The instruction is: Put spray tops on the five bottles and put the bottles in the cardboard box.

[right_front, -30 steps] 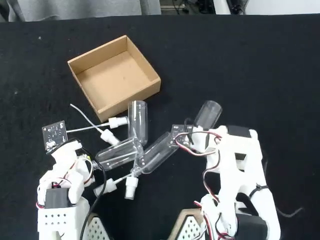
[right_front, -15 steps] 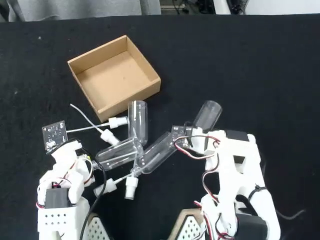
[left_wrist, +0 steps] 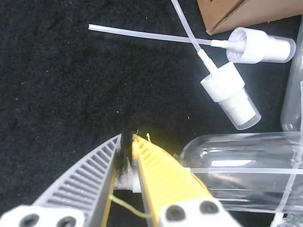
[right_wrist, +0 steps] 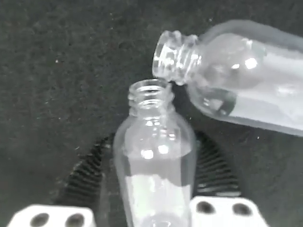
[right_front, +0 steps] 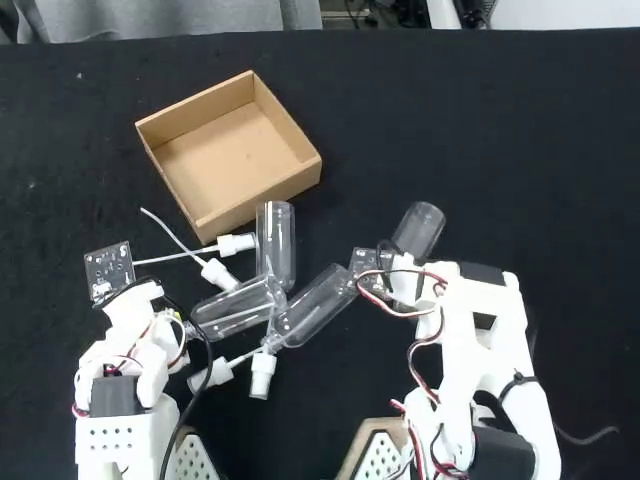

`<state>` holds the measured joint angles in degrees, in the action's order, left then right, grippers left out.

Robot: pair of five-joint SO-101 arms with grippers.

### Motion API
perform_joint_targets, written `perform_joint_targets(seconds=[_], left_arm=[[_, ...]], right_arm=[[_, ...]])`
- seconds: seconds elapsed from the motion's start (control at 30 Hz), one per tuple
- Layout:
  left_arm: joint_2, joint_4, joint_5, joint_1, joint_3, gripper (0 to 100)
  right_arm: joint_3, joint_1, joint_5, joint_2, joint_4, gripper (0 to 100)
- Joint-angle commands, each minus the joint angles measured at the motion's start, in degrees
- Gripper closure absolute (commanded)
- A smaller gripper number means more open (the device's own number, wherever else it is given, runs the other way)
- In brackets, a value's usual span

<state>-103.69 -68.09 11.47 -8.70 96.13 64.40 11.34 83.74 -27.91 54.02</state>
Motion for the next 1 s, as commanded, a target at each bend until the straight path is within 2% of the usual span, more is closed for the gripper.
perform_joint_targets(seconds=[0.0, 0.33, 0.6, 0.77, 0.97], left_arm=[[-0.9, -0.2, -0.5, 0.2, 1.3, 97], [-0.9, -0.2, -0.5, 0.2, 1.3, 97], [-0.9, -0.2, -0.5, 0.2, 1.3, 97], [-0.9, -0.2, -0.5, 0.2, 1.3, 97], [-0.9, -0.2, -0.5, 0.2, 1.3, 97]], right_arm=[[-0.2, 1.1, 0.5, -0.4, -1.0, 90.5], [-0.2, 1.4, 0.4, -0.4, 0.0, 90.8], [-6.8, 1.2, 0.1, -0.4, 13.1, 91.0], [-12.0, 1.0, -5.2, -0.4, 19.7, 91.0], [-16.2, 0.4, -7.9, -0.4, 24.5, 91.0]])
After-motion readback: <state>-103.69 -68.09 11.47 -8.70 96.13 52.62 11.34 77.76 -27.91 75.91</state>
